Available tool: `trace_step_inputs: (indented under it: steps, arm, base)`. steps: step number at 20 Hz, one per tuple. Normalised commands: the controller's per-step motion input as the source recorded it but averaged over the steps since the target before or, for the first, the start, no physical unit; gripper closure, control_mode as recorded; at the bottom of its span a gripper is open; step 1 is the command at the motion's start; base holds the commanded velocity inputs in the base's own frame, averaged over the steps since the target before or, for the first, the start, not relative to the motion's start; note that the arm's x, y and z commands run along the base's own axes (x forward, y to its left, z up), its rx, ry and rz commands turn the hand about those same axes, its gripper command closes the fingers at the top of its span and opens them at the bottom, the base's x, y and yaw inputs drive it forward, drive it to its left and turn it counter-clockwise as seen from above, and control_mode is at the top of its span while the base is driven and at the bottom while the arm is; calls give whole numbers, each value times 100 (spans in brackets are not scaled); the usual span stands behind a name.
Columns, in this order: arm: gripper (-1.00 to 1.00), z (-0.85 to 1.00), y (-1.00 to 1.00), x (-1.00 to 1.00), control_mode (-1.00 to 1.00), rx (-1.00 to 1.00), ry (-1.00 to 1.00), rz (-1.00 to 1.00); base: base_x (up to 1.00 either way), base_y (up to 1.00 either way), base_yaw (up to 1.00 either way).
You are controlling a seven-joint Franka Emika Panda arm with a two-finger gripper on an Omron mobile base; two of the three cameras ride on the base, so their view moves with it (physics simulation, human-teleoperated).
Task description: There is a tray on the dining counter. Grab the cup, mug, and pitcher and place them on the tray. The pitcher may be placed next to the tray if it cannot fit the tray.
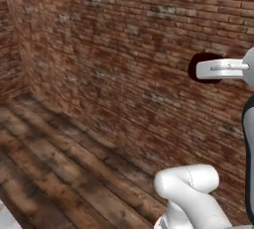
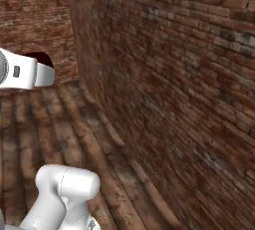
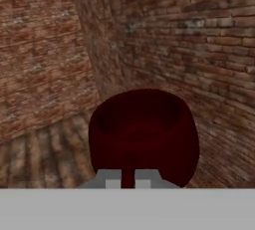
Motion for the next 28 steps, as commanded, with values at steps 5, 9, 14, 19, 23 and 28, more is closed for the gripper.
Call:
trace_step_inputs:
  steps: [5, 9, 14, 19, 23, 28]
  arm:
    - [100, 0, 0, 0, 100, 0, 0, 0]
    - [100, 0, 0, 0, 100, 0, 0, 0]
    - [100, 0, 0, 0, 100, 0, 0, 0]
    - [100, 0, 0, 0, 100, 0, 0, 0]
    - [100, 0, 0, 0, 100, 0, 0, 0]
    - [100, 0, 0, 0, 100, 0, 0, 0]
  base:
    - [0, -7, 100]
    - [19, -36, 94]
    - [71, -72, 42]
    - [85, -78, 23]
    - [99, -32, 5]
    - [100, -6, 2]
